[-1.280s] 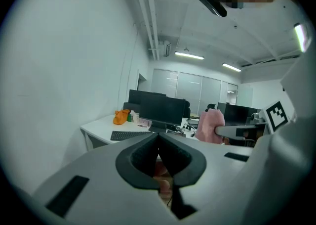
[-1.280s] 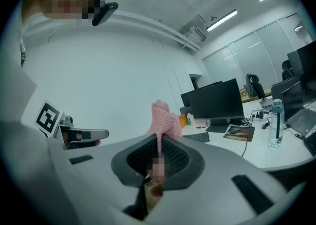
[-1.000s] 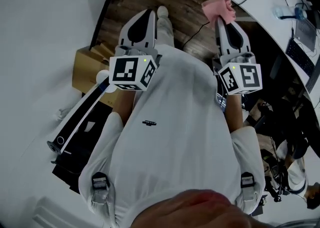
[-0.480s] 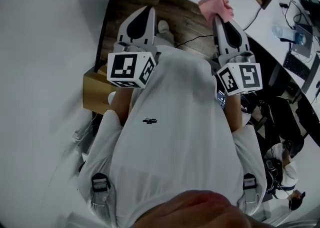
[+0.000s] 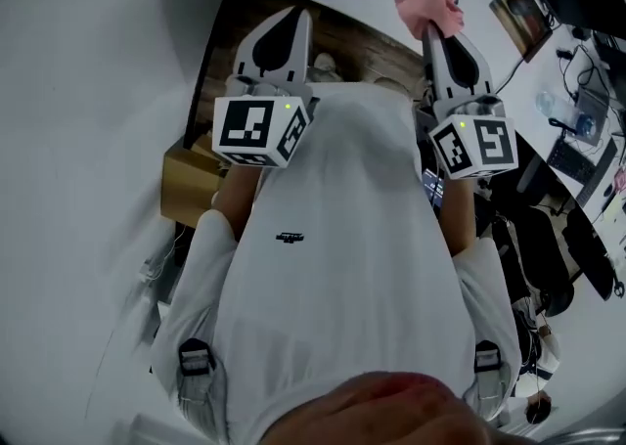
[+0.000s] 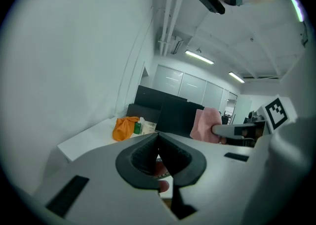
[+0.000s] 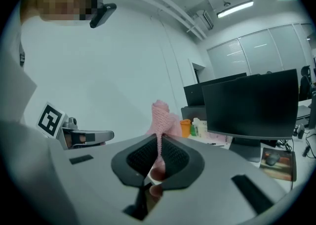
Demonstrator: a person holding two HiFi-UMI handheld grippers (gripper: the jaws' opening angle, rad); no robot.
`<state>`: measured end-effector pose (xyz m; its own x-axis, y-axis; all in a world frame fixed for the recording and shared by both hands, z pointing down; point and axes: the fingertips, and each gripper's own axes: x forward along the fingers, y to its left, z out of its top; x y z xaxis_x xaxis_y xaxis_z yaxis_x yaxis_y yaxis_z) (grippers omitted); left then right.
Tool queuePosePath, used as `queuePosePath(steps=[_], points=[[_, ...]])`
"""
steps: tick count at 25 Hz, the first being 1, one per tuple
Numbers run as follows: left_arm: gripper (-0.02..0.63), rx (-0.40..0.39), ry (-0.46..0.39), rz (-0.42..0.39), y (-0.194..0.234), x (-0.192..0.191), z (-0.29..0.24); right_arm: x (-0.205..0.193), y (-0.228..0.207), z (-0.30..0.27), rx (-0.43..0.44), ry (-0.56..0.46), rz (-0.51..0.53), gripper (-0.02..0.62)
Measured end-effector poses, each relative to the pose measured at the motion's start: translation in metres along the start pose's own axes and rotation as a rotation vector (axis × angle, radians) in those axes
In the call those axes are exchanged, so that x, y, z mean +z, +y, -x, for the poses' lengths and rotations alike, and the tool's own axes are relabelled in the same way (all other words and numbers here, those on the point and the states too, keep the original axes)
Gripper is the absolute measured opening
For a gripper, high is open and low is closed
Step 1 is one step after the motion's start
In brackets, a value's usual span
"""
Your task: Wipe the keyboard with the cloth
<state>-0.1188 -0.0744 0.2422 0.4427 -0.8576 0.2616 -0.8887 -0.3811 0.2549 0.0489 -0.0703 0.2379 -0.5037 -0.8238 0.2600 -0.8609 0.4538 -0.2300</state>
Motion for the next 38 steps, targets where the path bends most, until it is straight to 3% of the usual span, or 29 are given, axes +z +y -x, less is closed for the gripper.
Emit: queuePosePath(steps=[9, 20, 38], points=[[0.014, 0.036, 0.065, 0.049, 0.021, -0.015, -0.026, -0.014, -0.003, -0.047, 0.060, 0.071, 0.000, 0.026], [0.014, 0.174, 0.101, 0.109, 0.058, -0.043, -0.058, -0.061, -0.012, -0.147, 0.190, 0.228, -0.068, 0.026], [0.014, 0.231, 0.147, 0.094, 0.105, -0.106, -0.095, -0.157, -0.004, -0.273, 0.291, 0.415, -0.030, 0.026]])
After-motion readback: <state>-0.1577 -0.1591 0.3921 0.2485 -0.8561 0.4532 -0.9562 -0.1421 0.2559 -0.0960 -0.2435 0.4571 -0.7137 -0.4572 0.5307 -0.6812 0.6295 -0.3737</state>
